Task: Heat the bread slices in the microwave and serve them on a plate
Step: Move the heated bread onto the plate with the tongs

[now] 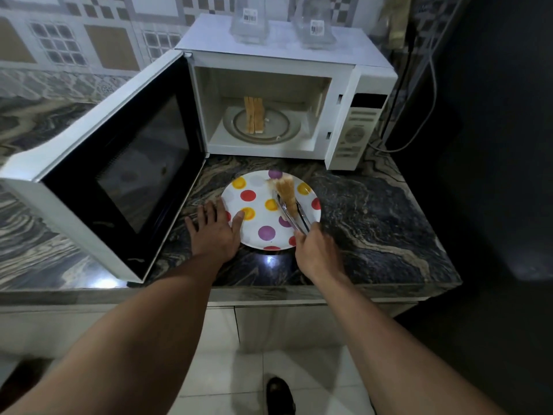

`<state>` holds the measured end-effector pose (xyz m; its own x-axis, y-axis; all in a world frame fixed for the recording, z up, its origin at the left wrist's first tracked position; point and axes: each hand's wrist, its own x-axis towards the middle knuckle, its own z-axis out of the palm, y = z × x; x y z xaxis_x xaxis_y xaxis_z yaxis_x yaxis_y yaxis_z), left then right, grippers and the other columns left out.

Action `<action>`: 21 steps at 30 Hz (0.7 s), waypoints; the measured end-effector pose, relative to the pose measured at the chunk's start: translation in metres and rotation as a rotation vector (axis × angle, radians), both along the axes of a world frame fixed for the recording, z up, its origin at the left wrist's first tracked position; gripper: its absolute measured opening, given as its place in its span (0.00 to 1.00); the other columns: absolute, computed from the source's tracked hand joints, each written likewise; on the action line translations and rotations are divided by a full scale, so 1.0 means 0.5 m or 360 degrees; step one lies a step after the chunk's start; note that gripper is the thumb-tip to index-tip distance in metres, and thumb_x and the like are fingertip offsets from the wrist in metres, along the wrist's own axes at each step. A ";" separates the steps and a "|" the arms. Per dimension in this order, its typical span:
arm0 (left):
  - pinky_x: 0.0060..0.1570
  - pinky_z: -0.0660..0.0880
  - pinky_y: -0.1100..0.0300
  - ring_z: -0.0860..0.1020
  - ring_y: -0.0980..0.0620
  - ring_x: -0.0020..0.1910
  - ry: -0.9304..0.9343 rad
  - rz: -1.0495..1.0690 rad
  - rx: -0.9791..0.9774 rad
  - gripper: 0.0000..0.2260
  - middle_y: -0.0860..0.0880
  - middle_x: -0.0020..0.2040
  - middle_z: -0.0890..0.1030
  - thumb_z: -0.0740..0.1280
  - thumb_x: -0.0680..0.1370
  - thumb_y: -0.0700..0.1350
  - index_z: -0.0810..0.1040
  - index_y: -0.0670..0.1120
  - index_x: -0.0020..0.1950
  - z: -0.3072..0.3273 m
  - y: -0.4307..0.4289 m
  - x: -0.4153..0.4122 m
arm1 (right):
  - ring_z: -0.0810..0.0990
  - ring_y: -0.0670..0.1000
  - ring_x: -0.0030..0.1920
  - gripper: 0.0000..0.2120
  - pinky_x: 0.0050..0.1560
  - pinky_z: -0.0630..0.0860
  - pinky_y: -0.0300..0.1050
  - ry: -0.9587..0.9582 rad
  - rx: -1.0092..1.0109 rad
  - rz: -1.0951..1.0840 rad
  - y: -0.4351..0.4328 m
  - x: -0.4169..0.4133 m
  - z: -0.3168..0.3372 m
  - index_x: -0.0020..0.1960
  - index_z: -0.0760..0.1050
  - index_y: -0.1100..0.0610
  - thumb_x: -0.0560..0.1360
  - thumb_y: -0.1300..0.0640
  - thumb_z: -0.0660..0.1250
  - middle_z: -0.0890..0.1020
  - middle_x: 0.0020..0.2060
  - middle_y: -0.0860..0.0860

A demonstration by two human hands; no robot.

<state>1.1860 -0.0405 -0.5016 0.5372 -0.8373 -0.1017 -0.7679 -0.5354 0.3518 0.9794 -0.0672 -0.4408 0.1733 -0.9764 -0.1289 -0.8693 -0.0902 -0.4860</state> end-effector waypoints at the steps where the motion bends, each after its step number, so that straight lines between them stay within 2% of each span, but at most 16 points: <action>1: 0.76 0.38 0.37 0.43 0.42 0.81 0.0001 -0.0003 0.0000 0.35 0.43 0.83 0.48 0.42 0.81 0.66 0.43 0.48 0.83 0.000 -0.001 0.000 | 0.80 0.63 0.51 0.17 0.46 0.78 0.55 -0.0008 0.0010 0.0001 0.000 -0.002 0.000 0.61 0.69 0.60 0.83 0.47 0.57 0.80 0.53 0.61; 6: 0.76 0.38 0.37 0.43 0.42 0.81 -0.0007 -0.0003 -0.0013 0.36 0.43 0.83 0.48 0.42 0.81 0.67 0.44 0.48 0.83 -0.001 -0.001 0.001 | 0.79 0.63 0.54 0.23 0.46 0.76 0.50 -0.0032 0.0002 0.0030 -0.004 -0.009 0.008 0.65 0.68 0.63 0.82 0.44 0.60 0.78 0.56 0.62; 11: 0.76 0.38 0.37 0.43 0.43 0.81 0.0026 0.0005 -0.0052 0.37 0.44 0.83 0.48 0.42 0.80 0.68 0.44 0.48 0.83 -0.001 -0.001 -0.001 | 0.78 0.60 0.55 0.24 0.47 0.75 0.48 -0.0073 -0.0086 0.0033 -0.013 -0.015 0.032 0.67 0.68 0.62 0.82 0.43 0.59 0.78 0.58 0.61; 13: 0.76 0.39 0.37 0.44 0.42 0.81 0.0011 0.0012 -0.0075 0.37 0.43 0.83 0.49 0.43 0.80 0.68 0.45 0.47 0.83 -0.002 0.000 -0.001 | 0.78 0.60 0.57 0.25 0.47 0.71 0.46 -0.0084 -0.0127 0.0041 -0.019 -0.012 0.048 0.68 0.67 0.62 0.82 0.44 0.59 0.77 0.59 0.61; 15: 0.76 0.41 0.36 0.46 0.41 0.81 -0.0013 0.0026 -0.0085 0.36 0.43 0.82 0.51 0.44 0.81 0.67 0.47 0.47 0.83 0.000 -0.003 0.000 | 0.77 0.61 0.59 0.26 0.47 0.69 0.45 -0.0108 -0.0163 0.0036 -0.032 -0.005 0.066 0.70 0.66 0.62 0.82 0.44 0.60 0.77 0.61 0.61; 17: 0.76 0.43 0.35 0.49 0.41 0.81 -0.0053 0.0036 -0.0097 0.36 0.42 0.82 0.53 0.45 0.81 0.67 0.49 0.46 0.82 -0.001 -0.007 0.000 | 0.77 0.60 0.59 0.25 0.48 0.70 0.46 -0.0125 -0.0189 0.0024 -0.052 0.007 0.083 0.69 0.67 0.61 0.82 0.43 0.59 0.77 0.60 0.60; 21: 0.75 0.50 0.33 0.59 0.37 0.78 -0.0173 0.0067 -0.0245 0.38 0.39 0.77 0.65 0.45 0.78 0.68 0.60 0.44 0.79 -0.010 -0.015 0.002 | 0.78 0.62 0.59 0.24 0.49 0.73 0.50 -0.0117 -0.0217 0.0022 -0.112 0.053 0.114 0.67 0.67 0.62 0.82 0.44 0.58 0.77 0.60 0.62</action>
<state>1.1868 -0.0478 -0.5065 0.5728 -0.8152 0.0863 -0.7840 -0.5140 0.3480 1.0057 -0.1234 -0.3839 0.1909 -0.9814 0.0183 -0.8301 -0.1714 -0.5307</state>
